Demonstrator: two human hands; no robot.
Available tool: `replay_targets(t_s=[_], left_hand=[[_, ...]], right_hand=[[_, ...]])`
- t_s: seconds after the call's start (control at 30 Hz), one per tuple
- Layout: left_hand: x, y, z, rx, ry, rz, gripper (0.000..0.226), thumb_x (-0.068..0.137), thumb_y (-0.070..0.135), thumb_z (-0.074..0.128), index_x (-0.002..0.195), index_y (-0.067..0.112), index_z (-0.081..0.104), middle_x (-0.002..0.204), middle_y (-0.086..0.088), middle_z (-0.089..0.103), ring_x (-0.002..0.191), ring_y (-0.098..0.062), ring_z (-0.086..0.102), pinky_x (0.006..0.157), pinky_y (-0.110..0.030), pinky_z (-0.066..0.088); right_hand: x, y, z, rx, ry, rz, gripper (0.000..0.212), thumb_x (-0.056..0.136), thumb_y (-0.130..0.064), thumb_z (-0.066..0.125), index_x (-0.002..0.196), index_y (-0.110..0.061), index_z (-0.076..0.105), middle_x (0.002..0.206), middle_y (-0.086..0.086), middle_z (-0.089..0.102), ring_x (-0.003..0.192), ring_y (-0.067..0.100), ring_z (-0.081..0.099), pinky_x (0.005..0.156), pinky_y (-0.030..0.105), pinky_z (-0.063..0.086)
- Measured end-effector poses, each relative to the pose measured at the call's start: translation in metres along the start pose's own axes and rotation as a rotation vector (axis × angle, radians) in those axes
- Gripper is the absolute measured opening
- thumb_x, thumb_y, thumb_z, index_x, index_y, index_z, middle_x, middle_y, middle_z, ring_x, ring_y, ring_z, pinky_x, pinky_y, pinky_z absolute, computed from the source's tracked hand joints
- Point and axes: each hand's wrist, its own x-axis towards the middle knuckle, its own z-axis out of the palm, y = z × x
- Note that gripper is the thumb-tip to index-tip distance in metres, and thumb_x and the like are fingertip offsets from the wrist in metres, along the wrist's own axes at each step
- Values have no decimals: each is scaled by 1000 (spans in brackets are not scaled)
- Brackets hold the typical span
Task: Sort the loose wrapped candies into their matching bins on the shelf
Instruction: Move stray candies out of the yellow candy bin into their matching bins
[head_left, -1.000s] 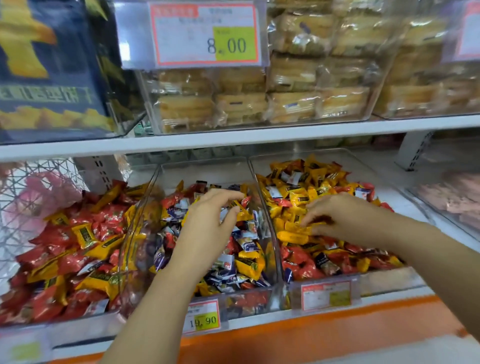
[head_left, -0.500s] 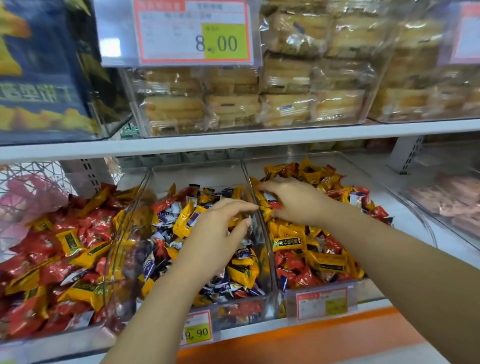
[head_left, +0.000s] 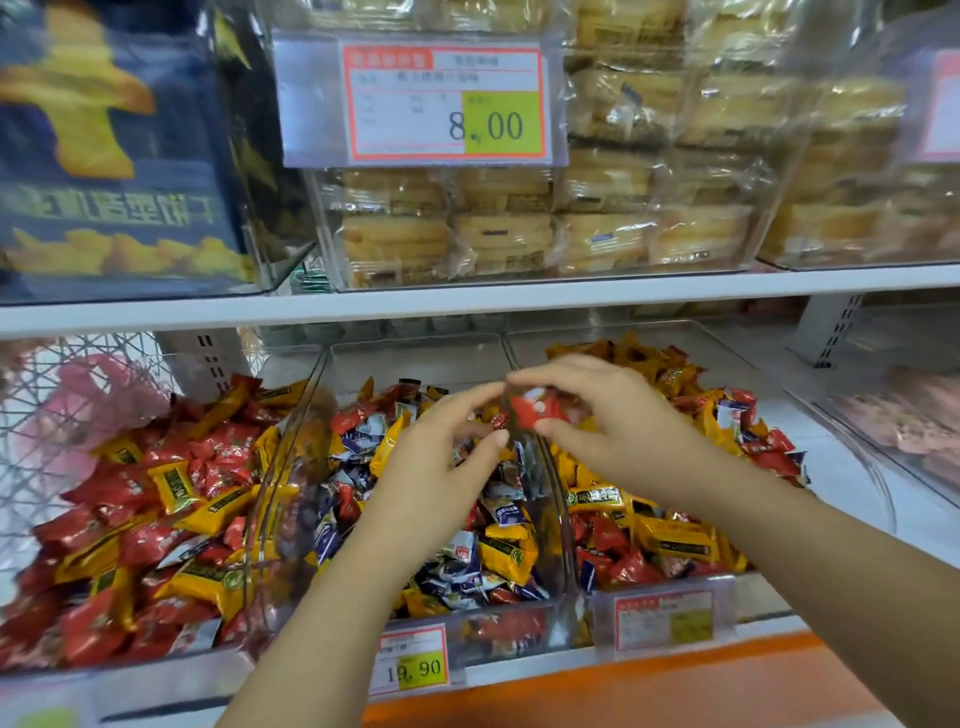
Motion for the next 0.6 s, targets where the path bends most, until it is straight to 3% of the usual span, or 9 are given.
replay_targets(t_s=[0.13,0.27,0.37,0.47,0.6], left_hand=[[-5,0,-5,-101,-11,-67,38,92,25,58,115,53,45,108,27,57,88,13,60,77,-12,50],[-9,-9,-19,119,38,-96,26,92,24,60,113,39,56,92,18,62,77,6,60,64,-7,44],[-16,-20,-35,403,54,-56,41,91,28,60,131,33,52,115,12,55,99,-5,55,85,-23,46],[-27,-22,-57,431,171,-28,38,91,28,59,129,31,55,120,13,54,108,-9,55,91,-33,47],[-50,-32,-101,371,453,-14,25,90,17,59,113,25,65,103,12,62,92,-4,60,82,-27,49]], right_hand=[[0,-17,13,45,-85,19,52,89,-16,62,133,-35,42,95,-25,48,81,-16,47,69,1,38],[-1,-23,21,20,-76,46,55,88,-16,63,131,-38,38,107,-26,37,86,-10,48,74,1,39],[1,-31,27,-14,-45,20,42,88,-16,62,119,-38,45,100,-28,39,89,-11,44,75,2,37],[8,-45,37,-8,-19,-43,22,87,-16,63,98,-34,56,91,-27,44,87,-9,45,72,4,36],[28,-80,64,123,13,-86,16,86,-16,66,86,-30,60,79,-25,46,76,-11,46,68,6,35]])
